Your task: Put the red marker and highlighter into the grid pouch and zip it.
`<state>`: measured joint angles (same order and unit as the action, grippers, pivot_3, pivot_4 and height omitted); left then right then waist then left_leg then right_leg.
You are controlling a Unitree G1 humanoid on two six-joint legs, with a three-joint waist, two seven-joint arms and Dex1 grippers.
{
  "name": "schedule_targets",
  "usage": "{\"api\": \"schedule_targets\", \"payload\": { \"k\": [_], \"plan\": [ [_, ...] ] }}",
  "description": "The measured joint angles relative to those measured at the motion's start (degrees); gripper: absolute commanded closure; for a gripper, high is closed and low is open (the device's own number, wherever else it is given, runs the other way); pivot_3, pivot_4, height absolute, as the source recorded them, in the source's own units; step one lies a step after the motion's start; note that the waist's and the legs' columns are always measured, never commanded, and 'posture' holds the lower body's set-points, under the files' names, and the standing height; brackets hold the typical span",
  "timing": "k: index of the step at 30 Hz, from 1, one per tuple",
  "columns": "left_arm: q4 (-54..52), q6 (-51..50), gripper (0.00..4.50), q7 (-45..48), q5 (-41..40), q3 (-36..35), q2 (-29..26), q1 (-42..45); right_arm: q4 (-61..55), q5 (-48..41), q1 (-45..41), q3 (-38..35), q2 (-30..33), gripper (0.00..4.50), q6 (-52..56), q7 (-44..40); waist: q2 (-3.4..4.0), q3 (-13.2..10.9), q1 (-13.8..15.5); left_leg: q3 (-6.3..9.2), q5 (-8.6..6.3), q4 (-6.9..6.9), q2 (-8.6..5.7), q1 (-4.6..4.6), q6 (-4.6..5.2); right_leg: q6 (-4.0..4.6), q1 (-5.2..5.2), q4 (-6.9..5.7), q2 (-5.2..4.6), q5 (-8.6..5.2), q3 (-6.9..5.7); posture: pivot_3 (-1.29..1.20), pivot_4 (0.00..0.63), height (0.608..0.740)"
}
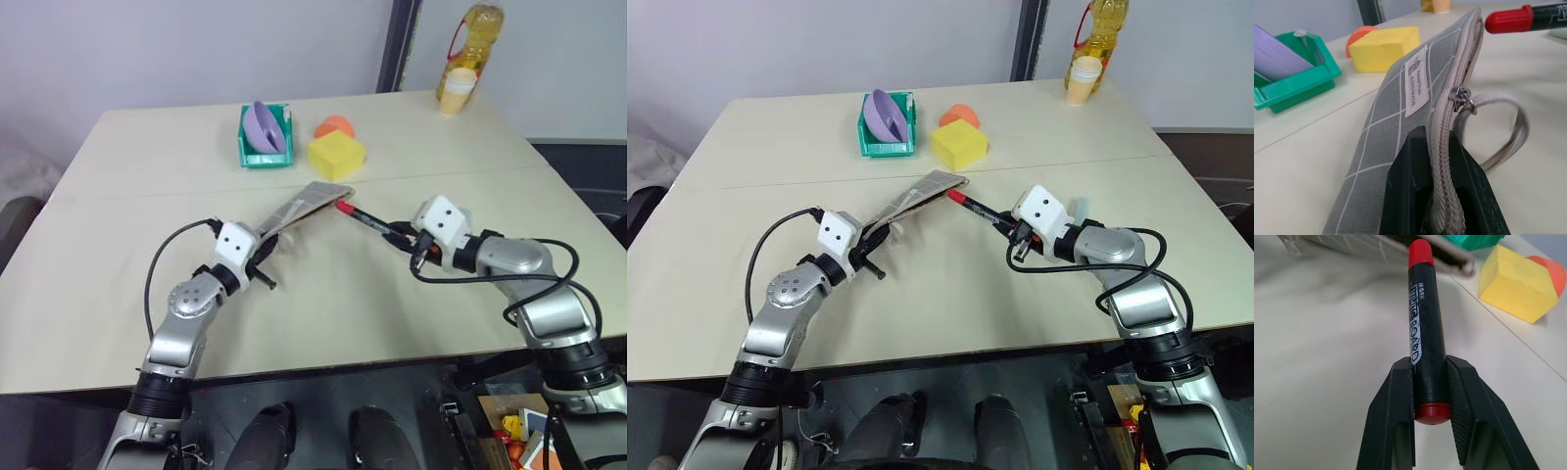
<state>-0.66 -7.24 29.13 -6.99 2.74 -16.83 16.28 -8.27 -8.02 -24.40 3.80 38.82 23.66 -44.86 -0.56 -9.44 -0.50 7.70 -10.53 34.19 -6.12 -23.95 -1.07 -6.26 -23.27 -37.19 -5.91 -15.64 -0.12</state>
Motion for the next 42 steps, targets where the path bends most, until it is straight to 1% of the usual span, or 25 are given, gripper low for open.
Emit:
{"api": "schedule_targets", "payload": {
  "k": [8, 13, 19, 23, 25, 32, 35, 39, 42],
  "plan": [
    [0.0, 0.0, 4.50, 0.4, 0.1, 0.0, 0.0, 0.0, 0.0, 0.1, 0.0, 0.2, 0.0, 4.11, 0.0, -0.2, -0.01, 0.0, 0.0, 0.00, 0.00, 0.00, 0.00, 0.00, 0.00, 0.00, 0.00, 0.01, 0.00, 0.00, 0.00, 0.00, 0.150, 0.740],
    [0.0, 0.2, 4.50, 0.7, 0.1, 0.1, -0.1, -0.1, 0.0, 1.7, 0.0, 1.8, 0.4, 4.11, -0.8, -0.8, -0.01, 0.0, 0.0, 0.00, 0.00, 0.00, 0.00, 0.00, 0.00, 0.00, 0.00, 0.01, 0.00, 0.00, 0.00, 0.00, 0.150, 0.740],
    [-0.5, 1.7, 4.50, 3.1, 1.5, 2.1, -2.7, -0.8, -0.1, 4.1, -0.7, 3.8, 0.8, 4.11, -1.6, -1.5, -0.01, 0.0, 0.0, 0.00, 0.00, 0.00, 0.00, 0.00, 0.00, 0.00, 0.00, 0.01, 0.00, 0.00, 0.00, 0.00, 0.150, 0.740],
    [-1.0, 3.2, 4.50, 5.9, 2.0, 3.7, -4.5, -1.1, -2.5, 7.1, -2.3, 7.5, 1.2, 4.11, -1.9, -2.8, -0.01, 0.0, -0.1, 0.00, 0.00, 0.00, 0.00, 0.00, 0.00, 0.00, -0.02, 0.00, 0.00, 0.00, 0.00, 0.00, 0.150, 0.740],
    [-2.1, 3.6, 4.50, 7.5, 2.0, 4.6, -5.5, -1.2, -3.6, 10.6, -4.1, 10.9, 2.8, 4.11, -3.5, -3.9, 0.00, 0.0, 0.0, 0.00, 0.00, 0.00, 0.00, -0.01, 0.00, 0.00, -0.02, 0.01, -0.01, 0.00, 0.00, 0.00, 0.150, 0.740],
    [-4.5, 4.0, 4.50, 11.8, 1.9, 6.2, -7.0, -1.2, -4.0, 18.4, -8.5, 16.8, 2.7, 4.11, -7.9, -5.3, -0.01, 0.0, -0.1, 0.01, 0.00, -0.01, 0.00, -0.02, 0.00, 0.01, -0.04, 0.03, -0.01, 0.00, 0.00, 0.00, 0.150, 0.740],
    [-4.5, 3.9, 4.50, 12.2, 1.9, 6.2, -7.0, -1.3, -4.0, 19.2, -8.9, 17.2, 2.7, 2.58, -8.7, -6.0, -0.02, 0.0, -0.1, 0.01, 0.00, -0.01, 0.00, -0.02, 0.00, 0.00, -0.03, 0.03, -0.01, 0.00, 0.00, 0.00, 0.150, 0.740],
    [-4.5, 3.7, 4.50, 11.7, 1.7, 6.1, -6.5, -1.4, -4.1, 18.8, -8.5, 16.1, 2.7, 0.72, -8.6, -6.0, -0.03, 0.0, 0.0, 0.01, 0.00, 0.00, 0.00, -0.02, 0.00, 0.00, -0.02, 0.03, -0.01, 0.00, 0.00, 0.00, 0.150, 0.740],
    [-4.5, 2.9, 4.50, 10.2, 1.7, 5.7, -5.8, -1.5, -5.2, 15.7, -6.4, 11.1, 2.7, 0.72, -5.9, -5.7, -0.04, 0.0, 0.1, 0.02, 0.00, 0.00, -0.01, -0.03, 0.00, 0.00, -0.01, 0.04, -0.01, 0.00, 0.00, 0.00, 0.150, 0.740]
  ]
}}
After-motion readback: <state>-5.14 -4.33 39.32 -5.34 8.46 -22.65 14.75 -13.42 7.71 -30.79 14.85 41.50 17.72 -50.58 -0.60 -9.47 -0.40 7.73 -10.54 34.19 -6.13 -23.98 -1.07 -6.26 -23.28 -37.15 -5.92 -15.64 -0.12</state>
